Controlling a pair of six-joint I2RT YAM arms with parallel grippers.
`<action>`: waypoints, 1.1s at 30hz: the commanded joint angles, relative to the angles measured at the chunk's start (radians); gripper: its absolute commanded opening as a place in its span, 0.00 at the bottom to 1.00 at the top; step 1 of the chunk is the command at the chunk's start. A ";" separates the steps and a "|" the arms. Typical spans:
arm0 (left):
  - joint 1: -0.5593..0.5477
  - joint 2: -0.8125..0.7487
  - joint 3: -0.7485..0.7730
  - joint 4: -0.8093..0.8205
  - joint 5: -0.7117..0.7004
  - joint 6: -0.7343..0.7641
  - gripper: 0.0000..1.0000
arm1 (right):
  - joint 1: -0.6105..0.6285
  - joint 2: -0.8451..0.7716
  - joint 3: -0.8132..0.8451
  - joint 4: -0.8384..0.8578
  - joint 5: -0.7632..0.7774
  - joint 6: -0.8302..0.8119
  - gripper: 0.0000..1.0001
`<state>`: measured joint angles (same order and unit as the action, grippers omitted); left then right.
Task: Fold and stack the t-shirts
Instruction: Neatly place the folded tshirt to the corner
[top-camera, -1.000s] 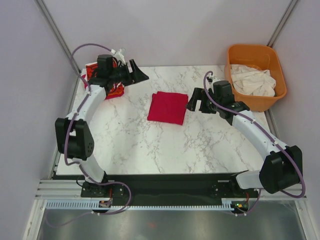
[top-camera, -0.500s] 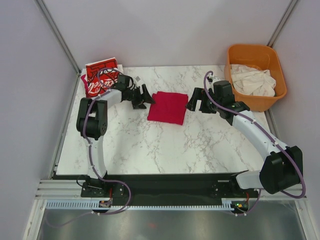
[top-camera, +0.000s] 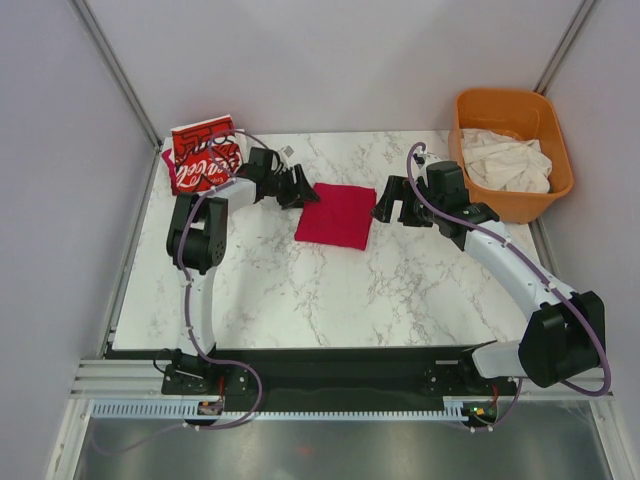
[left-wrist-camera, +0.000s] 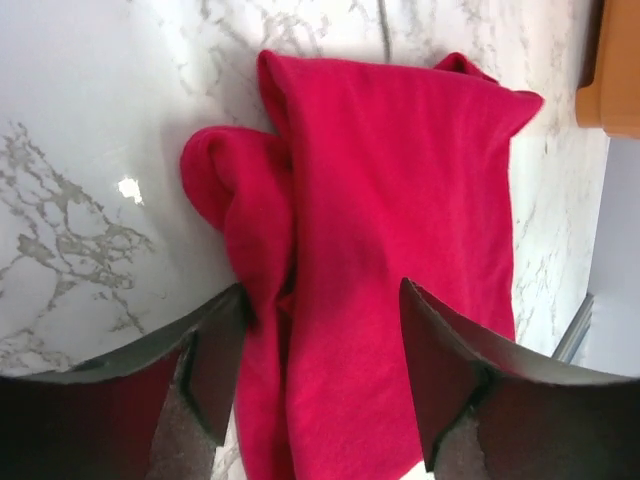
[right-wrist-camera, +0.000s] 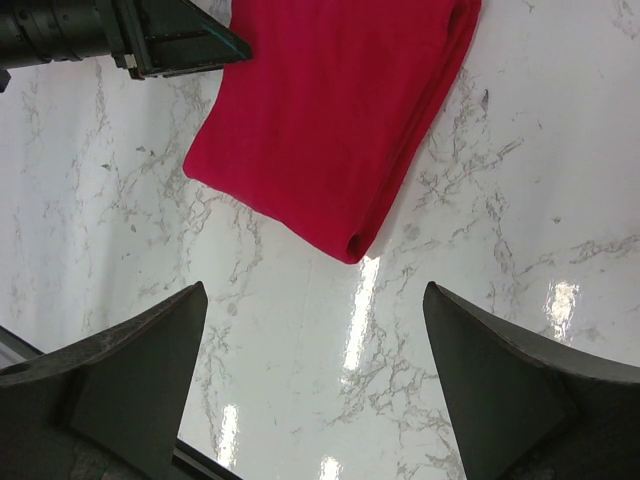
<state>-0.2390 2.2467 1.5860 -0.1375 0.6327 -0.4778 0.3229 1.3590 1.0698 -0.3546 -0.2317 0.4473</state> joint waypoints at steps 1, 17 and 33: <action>-0.010 0.057 0.029 -0.001 -0.013 0.007 0.55 | -0.001 0.005 -0.007 0.025 -0.011 -0.013 0.98; 0.012 -0.041 0.245 -0.184 -0.021 0.039 0.02 | -0.001 -0.023 -0.014 0.025 -0.014 -0.013 0.98; 0.072 -0.059 0.472 -0.401 -0.099 0.113 0.02 | -0.001 -0.046 -0.019 0.032 -0.024 -0.013 0.98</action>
<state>-0.1852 2.2421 1.9770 -0.4862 0.5491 -0.4229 0.3229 1.3403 1.0550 -0.3523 -0.2394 0.4473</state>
